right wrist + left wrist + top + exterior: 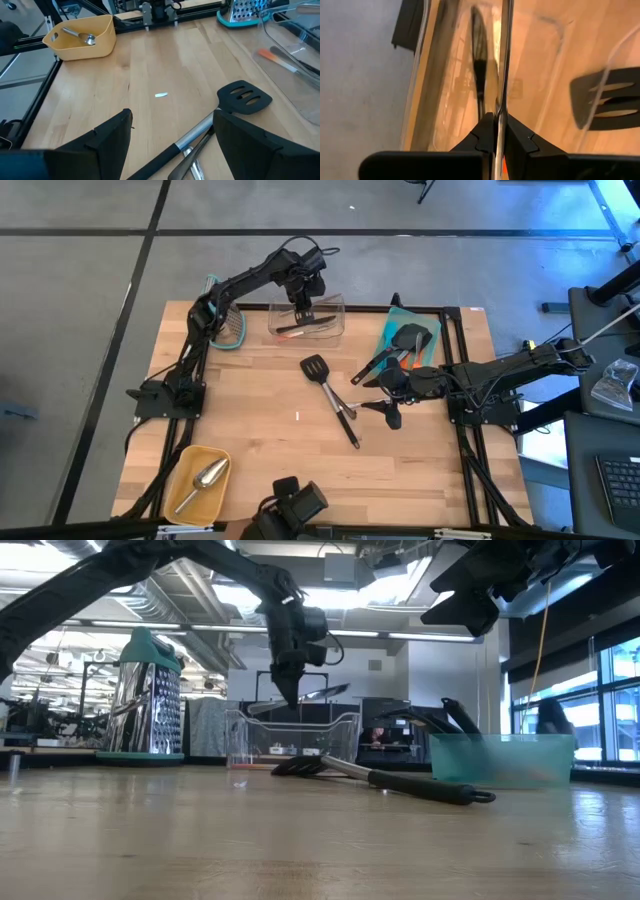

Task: Pick & Place Kitchen Items
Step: Put the silver table knife into the transparent bin, then put the black slotted spatula into the green bin

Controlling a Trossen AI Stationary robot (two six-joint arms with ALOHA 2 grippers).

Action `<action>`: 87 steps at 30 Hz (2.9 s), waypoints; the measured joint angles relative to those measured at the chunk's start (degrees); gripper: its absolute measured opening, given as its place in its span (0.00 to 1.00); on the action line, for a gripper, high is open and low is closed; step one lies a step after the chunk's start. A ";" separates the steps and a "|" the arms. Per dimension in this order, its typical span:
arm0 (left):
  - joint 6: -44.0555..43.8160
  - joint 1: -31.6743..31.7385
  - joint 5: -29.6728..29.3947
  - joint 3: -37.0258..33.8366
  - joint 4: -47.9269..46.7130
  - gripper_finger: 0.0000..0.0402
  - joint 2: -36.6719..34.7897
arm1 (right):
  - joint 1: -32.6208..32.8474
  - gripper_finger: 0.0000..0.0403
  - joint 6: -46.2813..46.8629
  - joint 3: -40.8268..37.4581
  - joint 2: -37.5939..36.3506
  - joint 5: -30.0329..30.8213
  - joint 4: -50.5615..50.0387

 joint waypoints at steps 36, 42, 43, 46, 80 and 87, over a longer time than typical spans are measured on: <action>-1.61 -1.47 -2.88 -8.11 6.18 0.04 1.53 | 0.00 0.69 -0.01 -0.04 0.01 0.03 -0.24; -1.69 -1.47 -2.86 -8.17 6.70 0.04 1.64 | -0.01 0.69 -0.01 -0.04 0.00 0.02 -0.24; -1.71 -1.47 -2.82 -8.17 6.80 0.04 1.91 | -0.01 0.69 -0.01 -0.04 0.02 0.02 -0.24; -2.21 -1.36 -2.63 -8.17 6.33 0.04 3.92 | 0.01 0.69 -0.01 -0.04 0.02 0.02 -0.24; -2.95 -0.85 -9.45 -8.35 5.68 0.39 6.07 | -0.01 0.69 -0.02 -0.04 0.02 0.04 -1.10; -3.41 -0.93 -10.42 -8.30 3.91 0.43 -0.78 | -0.01 0.69 -0.04 -0.04 0.02 0.04 -1.11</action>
